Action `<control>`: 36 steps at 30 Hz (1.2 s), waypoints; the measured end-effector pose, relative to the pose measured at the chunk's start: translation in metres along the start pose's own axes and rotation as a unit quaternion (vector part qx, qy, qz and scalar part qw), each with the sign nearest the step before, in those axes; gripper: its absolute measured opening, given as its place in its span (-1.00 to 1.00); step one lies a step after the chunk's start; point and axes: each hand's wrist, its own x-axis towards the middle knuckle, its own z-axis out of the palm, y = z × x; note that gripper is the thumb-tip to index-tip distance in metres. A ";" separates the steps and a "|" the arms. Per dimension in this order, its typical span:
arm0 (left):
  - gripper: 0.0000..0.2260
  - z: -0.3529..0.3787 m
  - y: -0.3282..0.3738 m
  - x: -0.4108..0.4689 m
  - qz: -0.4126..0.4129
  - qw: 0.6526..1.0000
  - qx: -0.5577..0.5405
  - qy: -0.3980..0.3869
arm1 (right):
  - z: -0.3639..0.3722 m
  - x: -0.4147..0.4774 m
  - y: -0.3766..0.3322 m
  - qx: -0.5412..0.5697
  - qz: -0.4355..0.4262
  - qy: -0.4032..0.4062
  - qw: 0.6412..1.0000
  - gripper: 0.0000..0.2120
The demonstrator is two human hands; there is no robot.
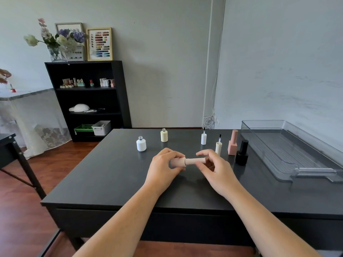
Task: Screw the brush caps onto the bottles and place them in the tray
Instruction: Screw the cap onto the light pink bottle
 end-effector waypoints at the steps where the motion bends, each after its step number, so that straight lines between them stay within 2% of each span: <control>1: -0.73 0.000 0.000 0.000 -0.001 1.000 0.000 -0.002 | 0.000 0.000 0.001 -0.002 -0.007 -0.001 1.000 -0.90; 11: -0.73 0.001 0.002 -0.001 0.016 0.999 0.019 -0.031 | -0.002 -0.001 -0.001 -0.042 -0.017 0.017 0.999 -0.91; 17: -0.70 0.001 -0.001 0.000 0.008 1.000 -0.021 -0.013 | -0.005 -0.001 -0.008 -0.036 -0.027 0.018 0.999 -0.92; 21: -0.62 -0.001 0.001 0.009 -0.001 0.998 -0.056 -0.019 | -0.023 0.020 -0.021 -0.056 -0.049 0.013 0.997 -0.90; 24: -0.56 -0.005 -0.005 0.023 -0.030 0.997 -0.068 0.007 | -0.049 0.048 -0.029 -0.090 -0.060 0.038 0.993 -0.90; 28: -0.58 -0.005 -0.013 0.047 -0.058 0.997 -0.034 0.035 | -0.080 0.085 -0.032 -0.121 -0.061 0.061 0.989 -0.91; 36: -0.35 0.009 -0.035 0.099 -0.162 0.985 0.012 0.061 | -0.114 0.143 -0.010 -0.215 0.011 -0.012 0.976 -0.91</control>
